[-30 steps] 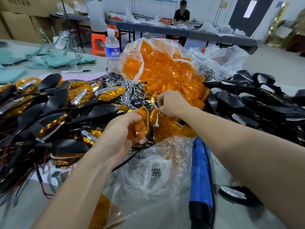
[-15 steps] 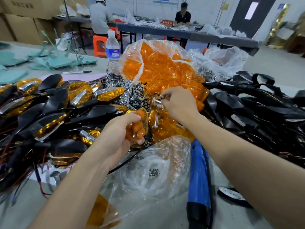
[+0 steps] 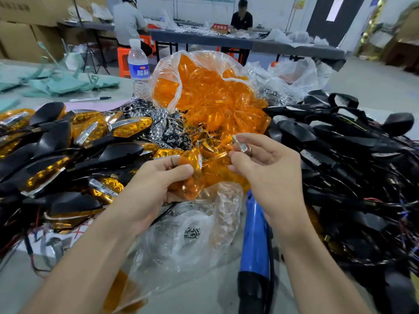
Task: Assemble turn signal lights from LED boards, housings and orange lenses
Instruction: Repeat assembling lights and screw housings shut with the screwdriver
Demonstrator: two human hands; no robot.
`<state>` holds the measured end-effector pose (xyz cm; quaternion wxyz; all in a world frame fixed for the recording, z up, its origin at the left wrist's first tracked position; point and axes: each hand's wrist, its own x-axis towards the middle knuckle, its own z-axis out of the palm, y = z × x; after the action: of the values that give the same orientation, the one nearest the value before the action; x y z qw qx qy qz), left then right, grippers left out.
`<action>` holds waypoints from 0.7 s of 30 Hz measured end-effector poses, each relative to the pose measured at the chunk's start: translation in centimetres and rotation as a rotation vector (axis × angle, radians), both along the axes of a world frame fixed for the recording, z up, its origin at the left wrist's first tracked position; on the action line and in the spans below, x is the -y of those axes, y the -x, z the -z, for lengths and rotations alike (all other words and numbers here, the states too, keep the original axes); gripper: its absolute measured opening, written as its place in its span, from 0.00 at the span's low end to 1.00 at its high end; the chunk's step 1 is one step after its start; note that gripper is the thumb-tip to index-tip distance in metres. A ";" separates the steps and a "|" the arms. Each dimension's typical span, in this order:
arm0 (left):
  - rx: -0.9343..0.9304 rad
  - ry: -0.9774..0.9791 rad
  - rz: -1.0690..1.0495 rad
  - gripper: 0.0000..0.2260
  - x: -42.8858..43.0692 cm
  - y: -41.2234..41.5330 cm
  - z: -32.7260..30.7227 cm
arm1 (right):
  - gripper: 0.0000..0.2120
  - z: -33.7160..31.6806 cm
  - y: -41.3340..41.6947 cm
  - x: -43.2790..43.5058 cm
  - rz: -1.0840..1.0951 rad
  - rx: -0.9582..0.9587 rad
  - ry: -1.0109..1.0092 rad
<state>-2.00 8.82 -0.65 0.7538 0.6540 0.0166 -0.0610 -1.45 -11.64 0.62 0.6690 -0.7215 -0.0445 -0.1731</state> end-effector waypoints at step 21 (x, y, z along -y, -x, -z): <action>0.077 0.202 -0.039 0.06 0.9 1.0 0.1 | 0.10 2.2 4.1 -3.9 0.034 0.114 0.082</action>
<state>-2.95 7.91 -0.73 0.8170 0.5762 -0.0058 -0.0222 -5.60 -7.78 -1.56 0.6324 -0.7378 -0.0771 -0.2233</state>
